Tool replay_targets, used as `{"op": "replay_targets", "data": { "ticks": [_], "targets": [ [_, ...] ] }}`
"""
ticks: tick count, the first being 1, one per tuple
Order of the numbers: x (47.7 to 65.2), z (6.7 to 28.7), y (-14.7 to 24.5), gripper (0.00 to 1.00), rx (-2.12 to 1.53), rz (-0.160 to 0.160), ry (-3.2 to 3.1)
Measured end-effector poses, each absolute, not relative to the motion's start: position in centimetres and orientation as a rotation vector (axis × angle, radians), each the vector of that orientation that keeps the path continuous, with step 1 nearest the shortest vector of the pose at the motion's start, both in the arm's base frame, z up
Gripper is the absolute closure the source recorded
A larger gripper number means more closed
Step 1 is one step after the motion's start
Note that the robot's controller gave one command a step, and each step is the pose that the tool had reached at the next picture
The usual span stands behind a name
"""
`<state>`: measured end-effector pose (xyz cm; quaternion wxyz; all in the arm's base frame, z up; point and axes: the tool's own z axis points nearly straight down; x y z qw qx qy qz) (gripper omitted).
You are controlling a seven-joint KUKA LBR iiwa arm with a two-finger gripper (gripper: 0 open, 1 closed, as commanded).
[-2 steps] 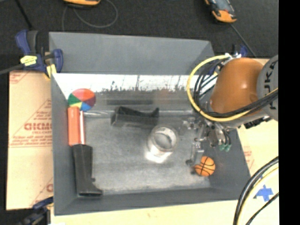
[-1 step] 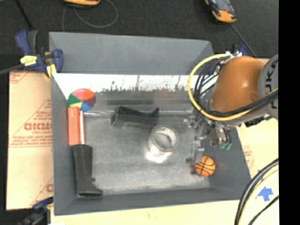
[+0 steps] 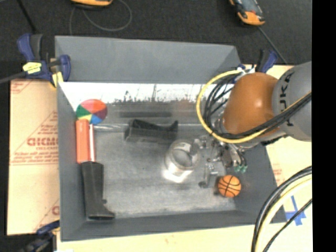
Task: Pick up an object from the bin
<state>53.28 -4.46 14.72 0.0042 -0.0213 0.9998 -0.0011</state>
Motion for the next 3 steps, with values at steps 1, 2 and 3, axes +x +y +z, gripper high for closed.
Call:
{"op": "replay_targets", "data": {
  "ticks": [1, 2, 3],
  "targets": [
    [53.2, 13.6, -3.8, 0.0, -0.095, -0.003, 3.135],
    [53.4, 10.9, -0.8, 0.0, -0.066, 0.0, 3.138],
    [52.9, 8.8, 0.2, 0.0, 0.071, 0.002, 3.138]
  ]
}}
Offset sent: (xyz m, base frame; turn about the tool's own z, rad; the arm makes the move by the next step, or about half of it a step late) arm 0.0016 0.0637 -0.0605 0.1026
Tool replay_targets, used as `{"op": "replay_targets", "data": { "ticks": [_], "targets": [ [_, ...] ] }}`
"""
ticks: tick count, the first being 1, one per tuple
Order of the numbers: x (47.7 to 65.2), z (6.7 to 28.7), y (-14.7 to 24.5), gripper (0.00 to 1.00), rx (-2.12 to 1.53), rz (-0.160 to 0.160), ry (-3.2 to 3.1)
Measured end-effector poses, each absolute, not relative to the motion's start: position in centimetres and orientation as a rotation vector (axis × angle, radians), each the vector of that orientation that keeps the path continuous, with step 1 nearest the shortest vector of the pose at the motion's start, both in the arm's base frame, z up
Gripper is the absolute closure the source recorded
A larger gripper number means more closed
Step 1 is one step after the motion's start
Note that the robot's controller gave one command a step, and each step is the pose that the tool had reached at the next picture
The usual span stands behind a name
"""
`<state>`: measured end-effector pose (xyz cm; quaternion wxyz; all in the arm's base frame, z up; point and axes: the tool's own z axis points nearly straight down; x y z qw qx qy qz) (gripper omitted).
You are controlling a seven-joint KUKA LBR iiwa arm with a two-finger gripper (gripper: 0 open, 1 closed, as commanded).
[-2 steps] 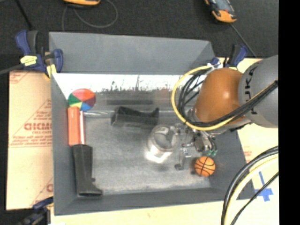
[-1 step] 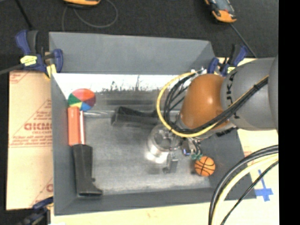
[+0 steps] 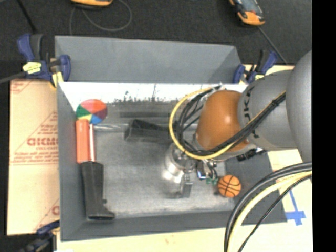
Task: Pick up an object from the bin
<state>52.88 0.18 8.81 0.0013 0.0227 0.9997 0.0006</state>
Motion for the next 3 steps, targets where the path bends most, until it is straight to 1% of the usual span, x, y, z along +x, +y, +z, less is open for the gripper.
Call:
{"op": "replay_targets", "data": {
  "ticks": [1, 2, 3],
  "targets": [
    [52.7, 7.1, 0.7, 1.0, -0.084, -0.002, 3.137],
    [52.7, 7.1, 0.7, 1.0, -0.085, -0.002, 3.137],
    [52.1, 7.1, -1.4, 1.0, -0.127, 0.002, 3.139]
  ]
}}
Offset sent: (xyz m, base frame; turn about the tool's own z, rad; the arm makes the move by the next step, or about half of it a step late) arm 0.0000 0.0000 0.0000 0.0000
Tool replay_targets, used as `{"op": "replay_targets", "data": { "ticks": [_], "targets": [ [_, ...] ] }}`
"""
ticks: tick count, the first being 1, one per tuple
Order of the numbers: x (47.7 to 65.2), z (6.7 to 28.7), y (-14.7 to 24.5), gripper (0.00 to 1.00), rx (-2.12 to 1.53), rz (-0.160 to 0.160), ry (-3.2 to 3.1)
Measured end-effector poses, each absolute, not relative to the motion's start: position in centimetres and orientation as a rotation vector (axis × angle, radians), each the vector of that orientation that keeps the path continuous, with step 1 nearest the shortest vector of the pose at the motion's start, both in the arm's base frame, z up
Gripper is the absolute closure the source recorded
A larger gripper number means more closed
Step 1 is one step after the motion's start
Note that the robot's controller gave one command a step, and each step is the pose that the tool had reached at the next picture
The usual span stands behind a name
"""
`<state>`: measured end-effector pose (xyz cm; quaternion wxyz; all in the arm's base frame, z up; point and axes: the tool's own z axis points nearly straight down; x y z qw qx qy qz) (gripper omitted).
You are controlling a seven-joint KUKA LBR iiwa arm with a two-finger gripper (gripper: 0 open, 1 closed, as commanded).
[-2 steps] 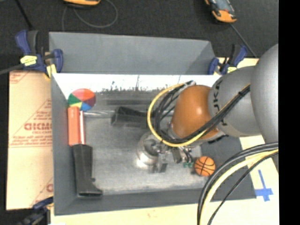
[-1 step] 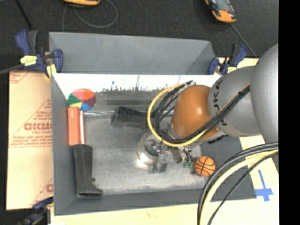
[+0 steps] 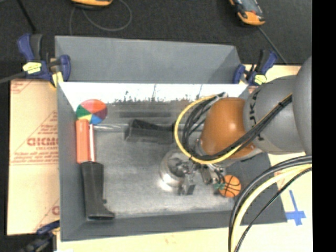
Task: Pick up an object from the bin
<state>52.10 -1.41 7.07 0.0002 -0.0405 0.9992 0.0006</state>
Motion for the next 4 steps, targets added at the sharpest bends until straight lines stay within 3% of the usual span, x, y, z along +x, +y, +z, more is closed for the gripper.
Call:
{"op": "replay_targets", "data": {
  "ticks": [1, 2, 3, 4],
  "targets": [
    [53.7, 7.1, -0.7, 1.0, -0.139, -0.005, 3.139],
    [54.6, 7.1, -3.1, 1.0, -0.285, 0.005, 3.124],
    [56.0, 7.1, -5.8, 1.0, -0.304, -0.009, 3.124],
    [54.1, 7.1, -4.5, 1.0, -0.401, 0.003, 3.11]
  ]
}}
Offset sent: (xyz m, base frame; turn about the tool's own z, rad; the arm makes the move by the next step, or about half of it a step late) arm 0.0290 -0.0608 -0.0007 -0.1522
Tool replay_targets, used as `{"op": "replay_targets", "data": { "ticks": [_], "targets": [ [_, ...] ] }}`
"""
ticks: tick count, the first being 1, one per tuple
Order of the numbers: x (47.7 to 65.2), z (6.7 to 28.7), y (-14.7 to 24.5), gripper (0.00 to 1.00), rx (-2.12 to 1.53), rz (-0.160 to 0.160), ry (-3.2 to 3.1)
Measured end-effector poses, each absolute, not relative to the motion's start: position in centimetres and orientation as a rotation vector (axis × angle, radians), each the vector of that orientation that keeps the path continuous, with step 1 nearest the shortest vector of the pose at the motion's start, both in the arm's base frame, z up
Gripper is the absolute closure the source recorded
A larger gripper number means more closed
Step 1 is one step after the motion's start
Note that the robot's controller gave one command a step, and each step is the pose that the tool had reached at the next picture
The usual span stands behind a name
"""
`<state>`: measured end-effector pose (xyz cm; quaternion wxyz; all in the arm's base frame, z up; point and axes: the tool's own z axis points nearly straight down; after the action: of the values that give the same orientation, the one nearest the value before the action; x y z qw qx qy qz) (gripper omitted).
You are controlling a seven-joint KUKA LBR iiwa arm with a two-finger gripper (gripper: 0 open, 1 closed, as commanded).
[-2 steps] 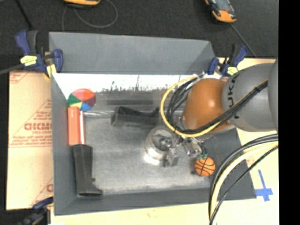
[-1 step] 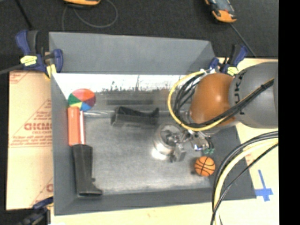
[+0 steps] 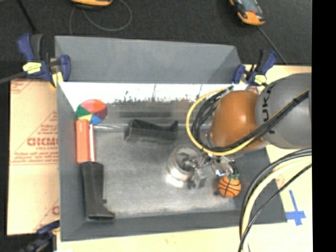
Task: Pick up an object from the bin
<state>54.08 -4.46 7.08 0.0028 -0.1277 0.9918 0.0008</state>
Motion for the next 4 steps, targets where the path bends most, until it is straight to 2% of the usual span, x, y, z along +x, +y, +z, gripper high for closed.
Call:
{"op": "replay_targets", "data": {
  "ticks": [1, 2, 3, 4],
  "targets": [
    [54.6, 10.5, -4.5, 1.0, -0.293, 0.002, 3.134],
    [55.4, 12.1, -3.3, 1.0, 0.003, -0.001, 3.136],
    [54.9, 15.8, -5.0, 1.0, -0.214, 0.002, 3.142],
    [54.9, 14.5, -2.7, 1.0, -0.049, -0.004, 3.125]
  ]
}}
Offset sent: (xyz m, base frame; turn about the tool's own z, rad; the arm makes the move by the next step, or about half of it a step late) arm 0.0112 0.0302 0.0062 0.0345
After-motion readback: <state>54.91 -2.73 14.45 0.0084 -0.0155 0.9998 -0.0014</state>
